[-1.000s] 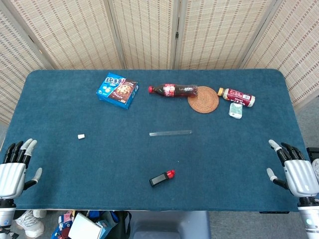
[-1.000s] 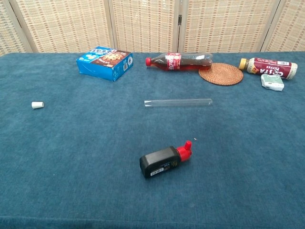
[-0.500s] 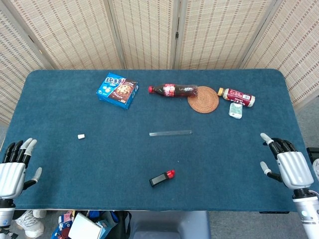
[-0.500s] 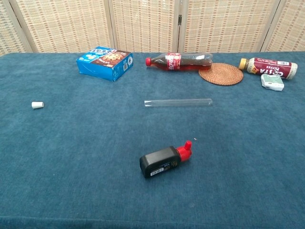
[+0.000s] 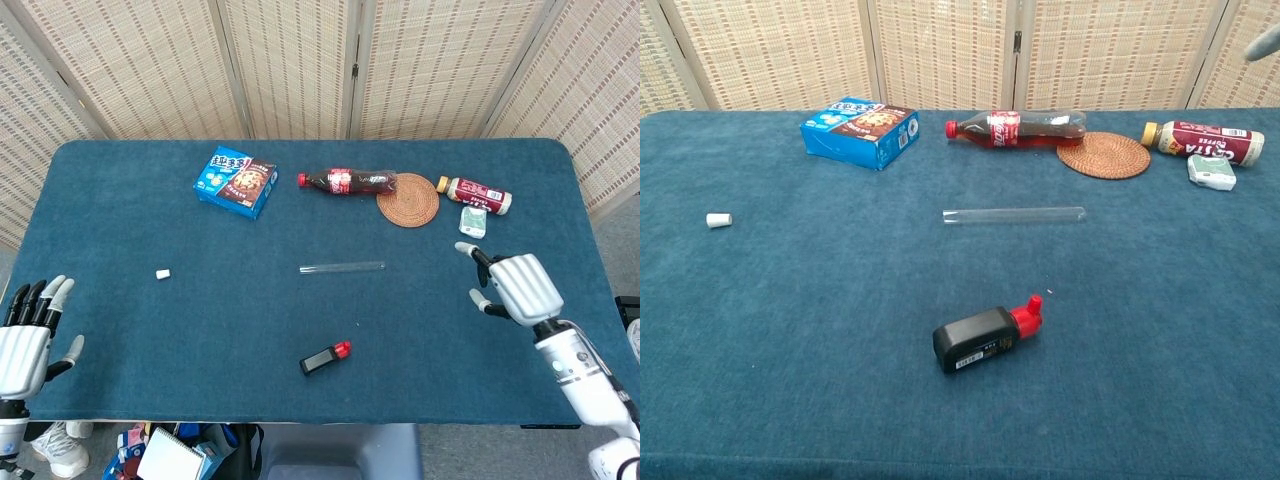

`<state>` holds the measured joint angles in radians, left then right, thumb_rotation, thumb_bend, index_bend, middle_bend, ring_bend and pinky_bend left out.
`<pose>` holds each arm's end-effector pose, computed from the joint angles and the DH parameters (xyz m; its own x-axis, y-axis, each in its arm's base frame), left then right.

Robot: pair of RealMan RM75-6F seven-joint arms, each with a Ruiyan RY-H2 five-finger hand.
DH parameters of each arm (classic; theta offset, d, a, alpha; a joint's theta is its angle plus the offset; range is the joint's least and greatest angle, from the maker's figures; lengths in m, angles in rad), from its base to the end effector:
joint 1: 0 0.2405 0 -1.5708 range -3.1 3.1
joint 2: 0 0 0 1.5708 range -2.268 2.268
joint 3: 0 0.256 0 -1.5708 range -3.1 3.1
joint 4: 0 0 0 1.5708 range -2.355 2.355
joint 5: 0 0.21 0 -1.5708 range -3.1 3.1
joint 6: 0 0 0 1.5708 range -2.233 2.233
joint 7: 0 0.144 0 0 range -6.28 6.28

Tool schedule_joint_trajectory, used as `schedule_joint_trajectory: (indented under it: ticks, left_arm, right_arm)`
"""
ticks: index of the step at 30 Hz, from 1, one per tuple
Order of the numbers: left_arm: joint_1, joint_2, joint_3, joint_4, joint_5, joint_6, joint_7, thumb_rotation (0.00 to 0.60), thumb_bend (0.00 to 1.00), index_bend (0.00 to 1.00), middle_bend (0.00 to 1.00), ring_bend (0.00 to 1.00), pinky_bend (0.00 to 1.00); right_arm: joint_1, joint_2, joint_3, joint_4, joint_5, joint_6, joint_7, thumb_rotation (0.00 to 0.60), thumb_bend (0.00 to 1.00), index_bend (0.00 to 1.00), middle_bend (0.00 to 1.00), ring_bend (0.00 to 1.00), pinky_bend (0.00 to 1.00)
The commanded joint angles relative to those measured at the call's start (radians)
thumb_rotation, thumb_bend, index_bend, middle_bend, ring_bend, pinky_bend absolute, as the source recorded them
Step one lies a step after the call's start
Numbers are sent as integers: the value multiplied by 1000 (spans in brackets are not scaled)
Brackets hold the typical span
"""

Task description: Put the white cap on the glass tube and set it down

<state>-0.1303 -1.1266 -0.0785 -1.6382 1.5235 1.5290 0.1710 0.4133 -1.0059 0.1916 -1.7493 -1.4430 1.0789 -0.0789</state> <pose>-0.2884 0.1994 0.1629 0.5107 -0.0961 0.8544 0.8534 -0.0640 -0.5173 -0.2227 -0.2901 0.1506 0.4771 -0.1216 0.8704 -0.8535 -0.3002 0.4259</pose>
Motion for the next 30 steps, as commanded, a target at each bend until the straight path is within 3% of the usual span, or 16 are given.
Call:
schedule_joint_trajectory:
  ticks: [1, 5, 10, 30]
  left_arm:
    - [-2, 1, 0, -2, 3, -2, 2, 600, 344, 45, 0, 48, 30]
    - [-4, 3, 0, -5, 5, -3, 5, 600, 344, 45, 0, 48, 30]
    - [-7, 6, -2, -7, -1, -10, 10, 600, 344, 45, 0, 48, 30]
    - [-21, 2, 3, -4, 6, -27, 12, 600, 344, 45, 0, 48, 30]
  right_arm:
    - [113, -58, 37, 47, 83, -134, -30, 600, 316, 243, 786, 842, 958]
    - [185, -122, 54, 97, 139, -199, -67, 600, 315, 270, 890, 967, 1000]
    - [260, -192, 64, 155, 197, -263, -97, 600, 305, 302, 977, 1000, 1000]
    - [512, -474, 50, 449, 413, -467, -167, 600, 291, 376, 1000, 1000, 1000]
